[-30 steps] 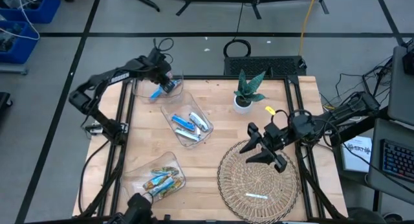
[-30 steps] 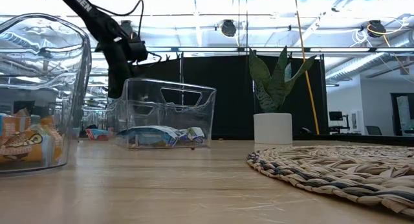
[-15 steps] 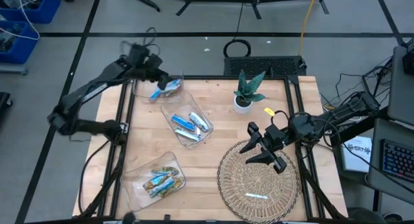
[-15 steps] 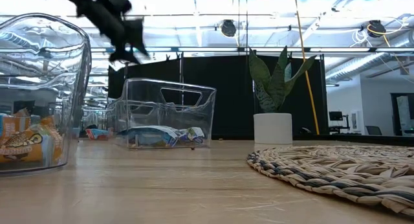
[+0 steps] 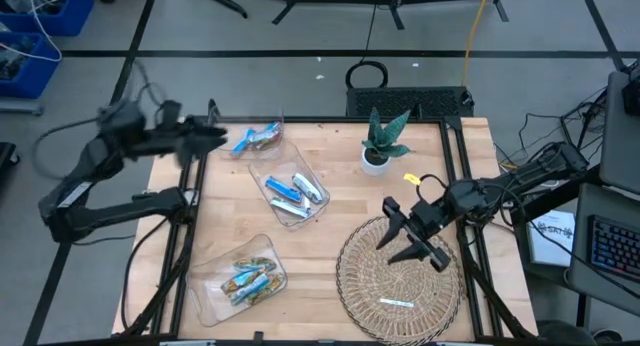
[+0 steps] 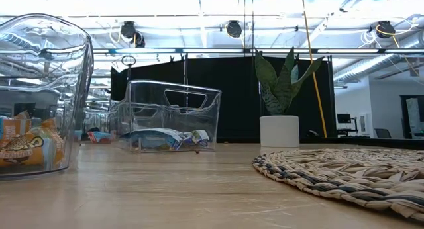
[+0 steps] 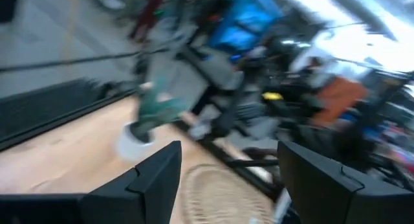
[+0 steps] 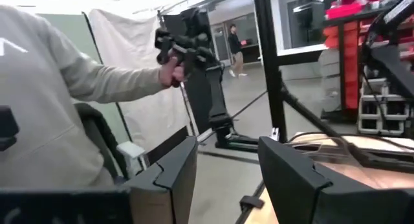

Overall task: Pick and place Granola Bars by type
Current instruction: Return to Home Position

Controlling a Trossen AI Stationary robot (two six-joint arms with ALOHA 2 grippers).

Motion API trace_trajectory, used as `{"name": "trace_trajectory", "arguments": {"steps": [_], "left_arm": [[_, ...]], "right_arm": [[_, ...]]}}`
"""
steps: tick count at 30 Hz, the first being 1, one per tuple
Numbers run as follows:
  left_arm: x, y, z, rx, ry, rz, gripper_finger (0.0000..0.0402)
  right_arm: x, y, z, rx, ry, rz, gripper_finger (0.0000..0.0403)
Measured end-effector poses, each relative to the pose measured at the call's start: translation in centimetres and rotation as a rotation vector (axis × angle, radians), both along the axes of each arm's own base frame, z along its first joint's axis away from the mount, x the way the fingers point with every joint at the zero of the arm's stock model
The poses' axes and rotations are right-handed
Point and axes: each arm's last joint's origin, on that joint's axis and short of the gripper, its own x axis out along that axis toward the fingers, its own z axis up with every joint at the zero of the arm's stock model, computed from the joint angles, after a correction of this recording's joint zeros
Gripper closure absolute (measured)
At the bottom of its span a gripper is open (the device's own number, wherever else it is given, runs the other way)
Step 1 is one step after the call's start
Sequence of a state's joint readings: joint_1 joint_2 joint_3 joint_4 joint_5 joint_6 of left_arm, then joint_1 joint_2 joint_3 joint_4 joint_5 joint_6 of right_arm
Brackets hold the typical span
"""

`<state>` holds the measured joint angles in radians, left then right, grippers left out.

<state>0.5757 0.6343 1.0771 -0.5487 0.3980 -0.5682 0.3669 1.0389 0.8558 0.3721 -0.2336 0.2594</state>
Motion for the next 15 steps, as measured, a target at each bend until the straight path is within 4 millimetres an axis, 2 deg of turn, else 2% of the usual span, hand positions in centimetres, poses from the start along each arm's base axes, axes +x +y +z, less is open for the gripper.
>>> {"name": "trace_trajectory", "arguments": {"steps": [5, 10, 15], "left_arm": [[-1.2, -2.3, 0.6, 0.109, -0.088, -0.118, 0.0143], [0.2, -3.2, -0.1, 0.293, -0.161, -0.242, 0.0138], [1.7, -4.0, -2.5, 0.363, -0.140, -0.355, 0.0144]], "right_arm": [[0.1, -0.4, -0.1, -0.013, -0.001, 0.010, 0.0248], [0.2, -0.6, -0.1, -0.014, 0.009, 0.001, 0.0248], [0.1, -0.6, -0.1, -0.040, -0.011, -0.002, 0.0248]]}}
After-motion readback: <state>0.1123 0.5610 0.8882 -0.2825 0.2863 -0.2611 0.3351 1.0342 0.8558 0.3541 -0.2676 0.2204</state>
